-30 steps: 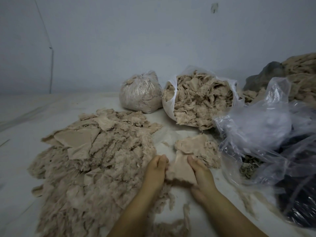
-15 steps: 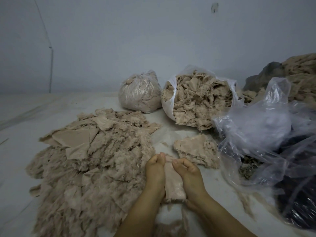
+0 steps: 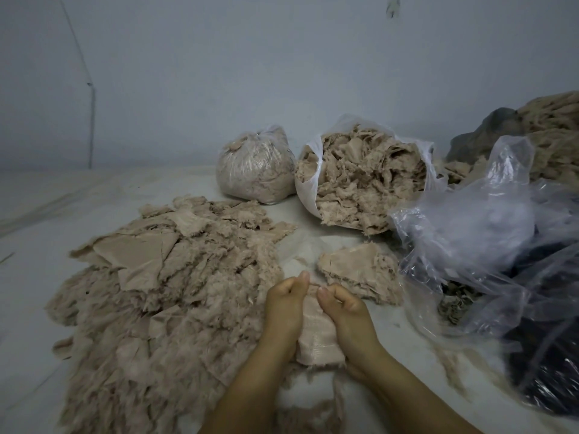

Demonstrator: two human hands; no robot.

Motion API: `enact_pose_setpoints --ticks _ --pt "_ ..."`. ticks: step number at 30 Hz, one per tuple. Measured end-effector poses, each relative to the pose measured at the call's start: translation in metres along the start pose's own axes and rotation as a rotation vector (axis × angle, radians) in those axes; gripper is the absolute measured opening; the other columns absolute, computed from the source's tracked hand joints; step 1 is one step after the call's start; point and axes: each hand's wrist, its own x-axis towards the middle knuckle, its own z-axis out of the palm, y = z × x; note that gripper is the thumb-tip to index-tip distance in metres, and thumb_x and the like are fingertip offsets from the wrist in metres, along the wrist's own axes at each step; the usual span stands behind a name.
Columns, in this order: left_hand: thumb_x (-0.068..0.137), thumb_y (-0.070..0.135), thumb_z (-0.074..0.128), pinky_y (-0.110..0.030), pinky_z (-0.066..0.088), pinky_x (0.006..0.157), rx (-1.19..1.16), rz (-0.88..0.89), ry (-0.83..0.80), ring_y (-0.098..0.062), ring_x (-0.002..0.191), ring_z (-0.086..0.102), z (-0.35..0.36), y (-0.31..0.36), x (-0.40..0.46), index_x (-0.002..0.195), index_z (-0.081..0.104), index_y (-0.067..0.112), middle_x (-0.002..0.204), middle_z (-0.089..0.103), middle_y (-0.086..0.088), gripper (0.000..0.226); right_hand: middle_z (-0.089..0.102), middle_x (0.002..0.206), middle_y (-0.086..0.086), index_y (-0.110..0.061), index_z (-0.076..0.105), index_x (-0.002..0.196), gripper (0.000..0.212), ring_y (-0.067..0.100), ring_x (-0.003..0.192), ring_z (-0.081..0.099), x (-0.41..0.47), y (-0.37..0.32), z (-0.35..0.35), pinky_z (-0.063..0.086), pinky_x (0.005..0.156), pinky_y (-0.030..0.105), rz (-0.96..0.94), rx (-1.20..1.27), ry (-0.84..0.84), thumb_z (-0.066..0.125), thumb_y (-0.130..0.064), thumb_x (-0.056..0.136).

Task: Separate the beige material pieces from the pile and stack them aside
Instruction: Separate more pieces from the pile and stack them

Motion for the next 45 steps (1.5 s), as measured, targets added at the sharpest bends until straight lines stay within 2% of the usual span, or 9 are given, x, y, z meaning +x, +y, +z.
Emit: enact_pose_setpoints --ticks 3,8,14,19,23,29,38,42,45 --pt "0.096 0.021 0.054 -0.028 0.054 0.057 -0.118 -0.135 0.014 -0.026 0.063 0.067 0.000 -0.001 0.001 0.079 0.069 -0.001 0.072 0.070 -0.018 0.031 0.059 0.073 0.018 0.005 0.059 0.081 0.023 0.025 0.067 0.056 0.000 0.000 0.001 0.047 0.062 0.030 0.048 0.067 0.019 0.059 -0.017 0.090" --pt "0.094 0.026 0.056 -0.041 0.055 0.074 -0.254 -0.250 -0.060 -0.034 0.074 0.068 0.002 0.003 0.000 0.082 0.070 -0.003 0.080 0.070 -0.023 0.034 0.068 0.073 0.016 -0.007 0.069 0.074 0.016 0.024 0.064 0.067 0.000 0.000 0.003 0.056 0.061 0.032 0.136 0.231 0.021 0.062 -0.019 0.082" --pt "0.088 0.030 0.063 -0.027 0.053 0.058 -0.100 -0.055 -0.090 -0.029 0.068 0.065 0.003 -0.003 -0.007 0.082 0.068 -0.011 0.079 0.068 -0.027 0.042 0.072 0.093 0.019 -0.003 0.069 0.094 0.032 0.028 0.089 0.070 0.003 0.004 0.002 0.055 0.080 0.038 0.080 0.081 0.013 0.054 -0.031 0.093" --pt "0.093 0.040 0.054 -0.037 0.050 0.064 -0.043 -0.086 0.008 -0.028 0.066 0.061 0.002 -0.004 -0.005 0.073 0.065 -0.004 0.072 0.064 -0.024 0.050 0.061 0.071 0.010 -0.011 0.060 0.073 0.025 0.025 0.068 0.057 0.003 0.003 0.004 0.048 0.066 0.035 0.074 0.067 0.089 0.054 -0.021 0.095" --pt "0.093 0.043 0.051 -0.024 0.042 0.053 -0.071 -0.121 0.131 -0.018 0.052 0.048 -0.005 -0.004 -0.001 0.055 0.048 0.009 0.052 0.050 -0.006 0.051 0.064 0.072 0.011 -0.008 0.060 0.078 0.022 0.024 0.069 0.060 0.004 0.002 0.001 0.051 0.069 0.037 0.091 0.138 0.104 0.054 -0.019 0.095" --pt "0.094 0.046 0.049 -0.019 0.042 0.052 0.203 -0.083 -0.259 -0.014 0.058 0.055 -0.002 -0.003 -0.008 0.063 0.060 0.015 0.062 0.058 0.001 0.045 0.062 0.063 0.004 -0.005 0.059 0.079 0.027 0.016 0.060 0.059 0.008 0.001 -0.004 0.050 0.054 0.026 0.008 0.021 0.241 0.050 -0.021 0.098" --pt "0.094 0.032 0.055 -0.029 0.034 0.061 0.209 -0.026 -0.171 -0.019 0.065 0.044 -0.024 0.005 0.000 0.076 0.058 0.006 0.070 0.050 -0.012 0.032 0.050 0.052 -0.010 -0.014 0.052 0.066 0.033 0.002 0.047 0.044 0.021 -0.009 -0.003 0.038 0.046 0.016 -0.178 -0.157 0.365 0.050 -0.022 0.099" --pt "0.096 0.031 0.051 -0.019 0.025 0.041 0.350 0.136 -0.023 -0.008 0.041 0.030 -0.044 0.018 0.015 0.057 0.039 0.018 0.047 0.036 0.004 0.043 0.055 0.067 -0.002 -0.017 0.055 0.073 0.029 0.014 0.065 0.050 0.063 -0.037 -0.013 0.039 0.062 0.029 -0.196 -0.296 0.499 0.050 -0.029 0.098" --pt "0.096 0.027 0.051 -0.026 0.027 0.050 0.531 0.265 -0.026 -0.012 0.048 0.033 -0.063 0.019 0.021 0.056 0.038 0.015 0.050 0.036 0.005 0.043 0.062 0.097 0.010 -0.012 0.058 0.099 0.028 0.027 0.091 0.055 0.087 -0.050 -0.033 0.044 0.083 0.037 -0.049 -0.542 0.428 0.049 -0.038 0.097"
